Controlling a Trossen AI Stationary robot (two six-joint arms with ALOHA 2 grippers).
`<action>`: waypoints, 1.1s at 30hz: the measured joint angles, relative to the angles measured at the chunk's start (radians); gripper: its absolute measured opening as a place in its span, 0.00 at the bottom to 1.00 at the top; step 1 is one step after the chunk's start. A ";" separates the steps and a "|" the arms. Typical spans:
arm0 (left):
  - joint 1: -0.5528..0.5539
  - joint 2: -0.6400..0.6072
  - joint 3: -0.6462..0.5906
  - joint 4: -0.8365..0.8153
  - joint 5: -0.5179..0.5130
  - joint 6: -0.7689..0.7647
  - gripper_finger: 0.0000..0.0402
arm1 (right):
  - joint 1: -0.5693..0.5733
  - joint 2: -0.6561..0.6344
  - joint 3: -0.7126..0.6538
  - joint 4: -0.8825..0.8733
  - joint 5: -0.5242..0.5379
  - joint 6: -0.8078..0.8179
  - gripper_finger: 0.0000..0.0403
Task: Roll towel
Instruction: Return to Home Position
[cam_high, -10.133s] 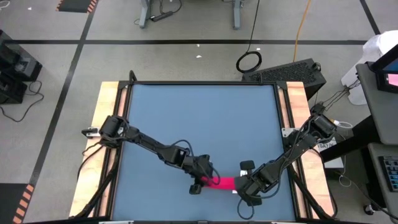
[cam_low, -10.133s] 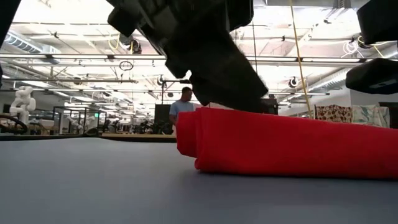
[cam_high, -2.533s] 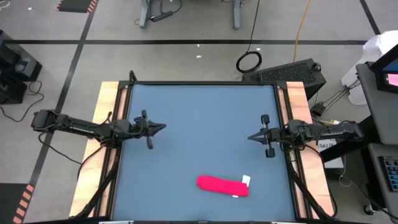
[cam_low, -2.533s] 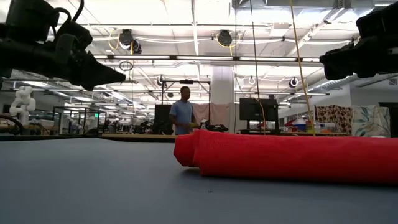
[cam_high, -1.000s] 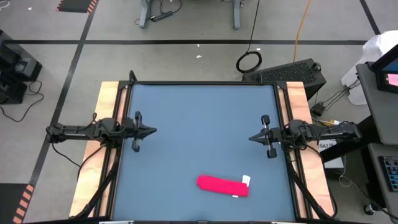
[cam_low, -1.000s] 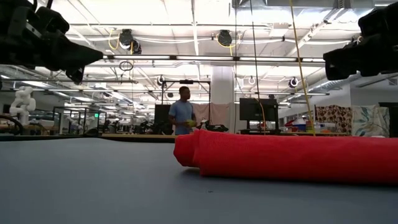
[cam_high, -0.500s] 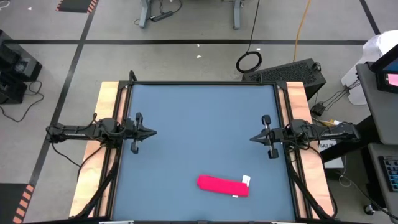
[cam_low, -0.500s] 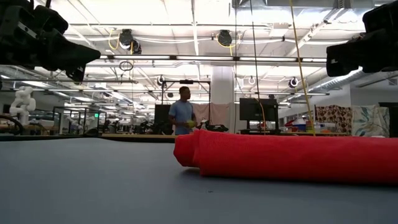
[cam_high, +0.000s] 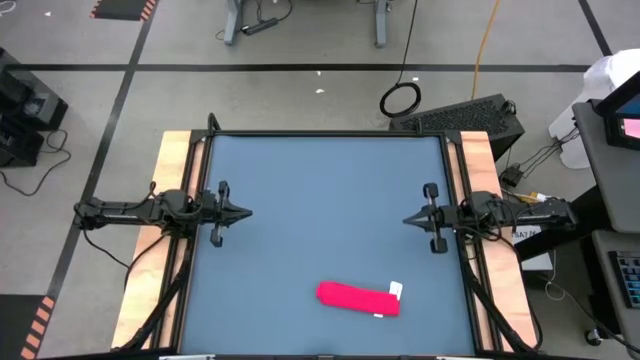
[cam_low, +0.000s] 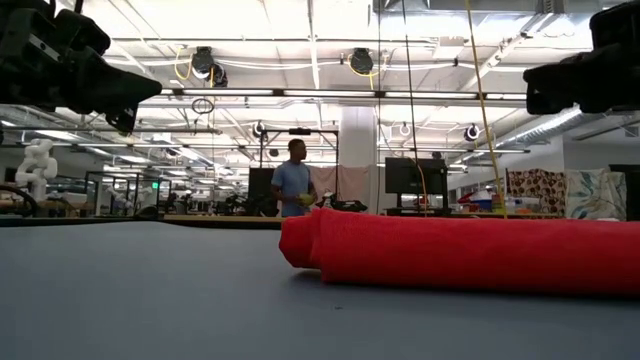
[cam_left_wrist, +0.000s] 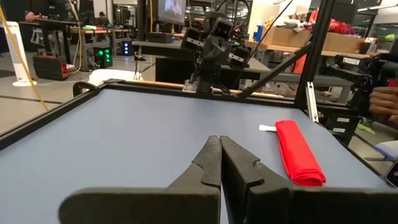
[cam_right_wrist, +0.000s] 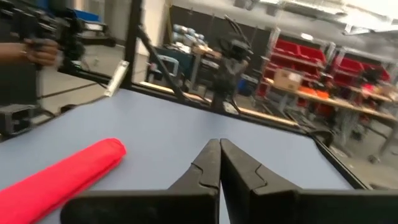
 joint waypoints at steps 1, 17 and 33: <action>0.000 0.000 0.000 0.000 0.000 0.000 0.00 | -0.002 0.000 0.001 -0.006 0.010 0.003 0.00; 0.000 0.000 0.000 -0.001 -0.005 0.004 0.00 | -0.006 0.027 -0.001 -0.013 0.069 0.065 0.00; 0.000 0.000 0.000 -0.001 -0.005 -0.027 0.00 | -0.006 0.001 -0.002 0.023 0.069 0.044 0.00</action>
